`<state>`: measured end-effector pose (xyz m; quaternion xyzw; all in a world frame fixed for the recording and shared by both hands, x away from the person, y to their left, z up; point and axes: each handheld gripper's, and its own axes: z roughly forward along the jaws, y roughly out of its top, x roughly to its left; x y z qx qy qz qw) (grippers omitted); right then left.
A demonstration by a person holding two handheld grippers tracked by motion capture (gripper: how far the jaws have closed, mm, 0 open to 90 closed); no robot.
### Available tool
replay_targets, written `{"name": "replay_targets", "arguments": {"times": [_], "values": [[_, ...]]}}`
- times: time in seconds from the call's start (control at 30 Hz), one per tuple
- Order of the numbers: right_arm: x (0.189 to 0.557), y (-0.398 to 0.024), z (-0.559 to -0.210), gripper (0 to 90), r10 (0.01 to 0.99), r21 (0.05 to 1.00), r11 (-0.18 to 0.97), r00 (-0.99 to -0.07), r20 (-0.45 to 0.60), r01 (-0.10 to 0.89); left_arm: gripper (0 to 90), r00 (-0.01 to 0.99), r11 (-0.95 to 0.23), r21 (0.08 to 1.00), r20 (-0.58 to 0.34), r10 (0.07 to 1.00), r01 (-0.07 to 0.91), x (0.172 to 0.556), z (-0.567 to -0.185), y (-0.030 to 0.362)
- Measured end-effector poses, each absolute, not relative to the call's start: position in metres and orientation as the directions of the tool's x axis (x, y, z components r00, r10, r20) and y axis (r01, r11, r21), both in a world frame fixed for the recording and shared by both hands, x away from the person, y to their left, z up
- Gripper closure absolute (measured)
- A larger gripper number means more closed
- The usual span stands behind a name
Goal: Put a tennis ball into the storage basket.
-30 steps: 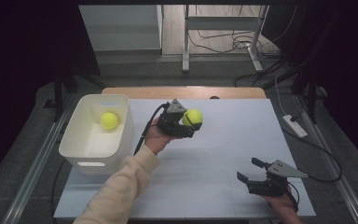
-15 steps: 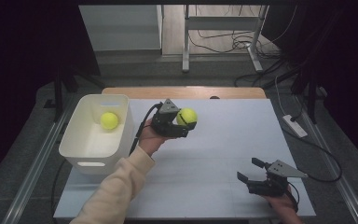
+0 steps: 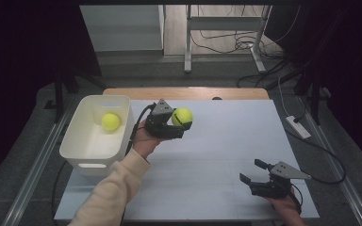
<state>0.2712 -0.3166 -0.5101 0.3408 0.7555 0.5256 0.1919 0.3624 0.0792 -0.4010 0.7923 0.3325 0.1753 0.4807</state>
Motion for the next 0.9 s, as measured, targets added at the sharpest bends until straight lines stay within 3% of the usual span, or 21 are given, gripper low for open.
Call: {"name": "replay_targets", "arguments": {"times": [0.9], "values": [[0.271,-0.316,-0.511,14.2,0.719,0.923,0.218,-0.692,0.068,0.317,26.6,0.679,-0.245,0.902,-0.068,0.731,0.355,0.353,-0.388,0.111]]}}
